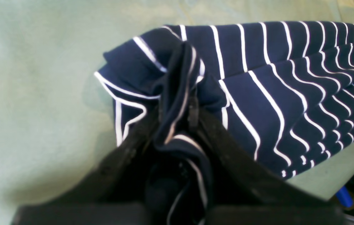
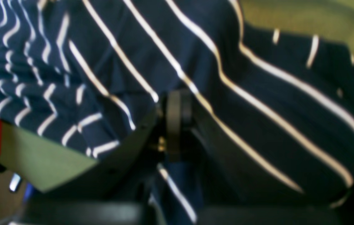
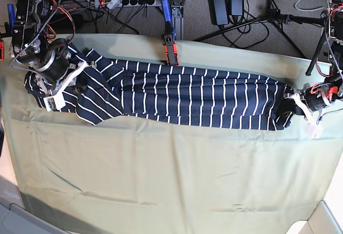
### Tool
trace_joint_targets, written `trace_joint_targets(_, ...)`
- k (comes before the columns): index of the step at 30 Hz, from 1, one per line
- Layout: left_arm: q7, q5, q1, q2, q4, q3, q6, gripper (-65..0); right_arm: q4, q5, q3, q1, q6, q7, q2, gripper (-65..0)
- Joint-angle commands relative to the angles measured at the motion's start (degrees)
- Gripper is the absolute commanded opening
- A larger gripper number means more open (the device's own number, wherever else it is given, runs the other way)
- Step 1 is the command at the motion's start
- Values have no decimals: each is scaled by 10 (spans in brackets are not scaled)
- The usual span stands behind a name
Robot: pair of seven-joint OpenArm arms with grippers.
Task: Fold the T-shirt properly
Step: 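Lay the folded strip down and regrasp its ends with both grippers, then carry the left gripper's end of the strip toward the right gripper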
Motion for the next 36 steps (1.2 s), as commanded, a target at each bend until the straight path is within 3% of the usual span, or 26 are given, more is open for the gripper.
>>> trace_joint_targets(1, -6, 6, -13, -19, 6, -6, -9, -650, 10, 12, 4, 13, 21, 12, 8, -650)
trace_joint_targets(9, -6, 7, -40, -44, 6, -62, -9, -650, 21, 25, 8, 67, 21, 4, 8, -650)
trace_joint_targets(18, -8, 10, -58, -75, 6, -63, -9, -650, 21, 25, 8, 78, 21, 2, 8, -650)
trace_joint_targets(22, 33, -43, -63, -77, 39, -63, -9, -650, 21, 24, 8, 78, 21, 2, 8, -650)
trace_joint_targets(25, 57, -71, -42, -77, 124, -63, -9, -650, 21, 24, 8, 79, 21, 7, 8, -650)
trace_joint_targets(31, 56, -7, 12, -52, 318, -30, -9, -650, 21, 20, 7, 86, 21, 7, 8, -650)
trace_joint_targets(36, 45, 50, 9, -8, 355, 44, -9, -650, 21, 20, 8, 86, 21, 6, 8, -650)
